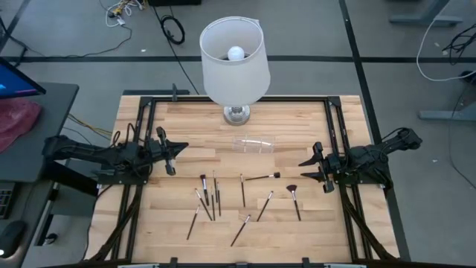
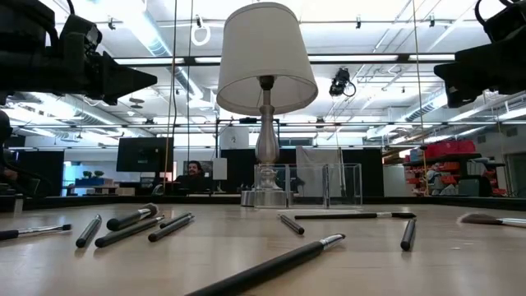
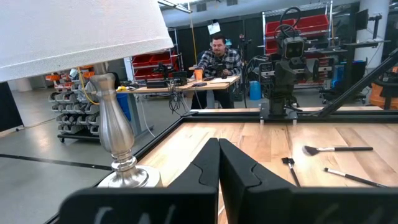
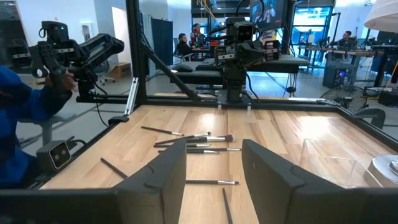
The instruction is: Put items in baskets/containers
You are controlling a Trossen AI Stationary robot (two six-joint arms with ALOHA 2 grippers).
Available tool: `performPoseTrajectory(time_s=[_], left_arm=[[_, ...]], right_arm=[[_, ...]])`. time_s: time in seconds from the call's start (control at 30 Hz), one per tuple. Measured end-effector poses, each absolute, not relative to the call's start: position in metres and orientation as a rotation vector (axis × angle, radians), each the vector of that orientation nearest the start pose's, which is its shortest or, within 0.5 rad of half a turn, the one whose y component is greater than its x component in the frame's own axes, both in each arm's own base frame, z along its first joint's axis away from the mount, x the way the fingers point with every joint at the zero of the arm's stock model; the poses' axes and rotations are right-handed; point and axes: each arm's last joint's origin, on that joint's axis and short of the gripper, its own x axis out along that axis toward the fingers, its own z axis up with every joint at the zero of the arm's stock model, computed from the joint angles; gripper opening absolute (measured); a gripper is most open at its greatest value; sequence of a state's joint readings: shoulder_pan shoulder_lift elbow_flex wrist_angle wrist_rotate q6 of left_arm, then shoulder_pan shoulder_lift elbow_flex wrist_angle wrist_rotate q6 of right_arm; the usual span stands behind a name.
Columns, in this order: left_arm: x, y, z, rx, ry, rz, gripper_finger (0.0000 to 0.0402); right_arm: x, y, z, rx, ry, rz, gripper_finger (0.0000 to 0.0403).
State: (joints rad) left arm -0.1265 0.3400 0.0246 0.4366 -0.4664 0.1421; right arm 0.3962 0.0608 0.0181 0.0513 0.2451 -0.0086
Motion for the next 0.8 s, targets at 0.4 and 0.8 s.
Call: performPoseTrajectory(time_s=[0.4, 0.8], left_arm=[[0.1163, -0.0016, 0.1839, 0.105, -0.092, 0.347, 0.0003], [0.1162, -0.0017, 0.1846, 0.102, -0.1, 0.347, 0.0003]], right_arm=[[0.0946, 0.032, 0.1699, -0.006, -0.009, 0.151, 0.0159], [0.0946, 0.032, 0.1699, -0.006, -0.009, 0.152, 0.0159]])
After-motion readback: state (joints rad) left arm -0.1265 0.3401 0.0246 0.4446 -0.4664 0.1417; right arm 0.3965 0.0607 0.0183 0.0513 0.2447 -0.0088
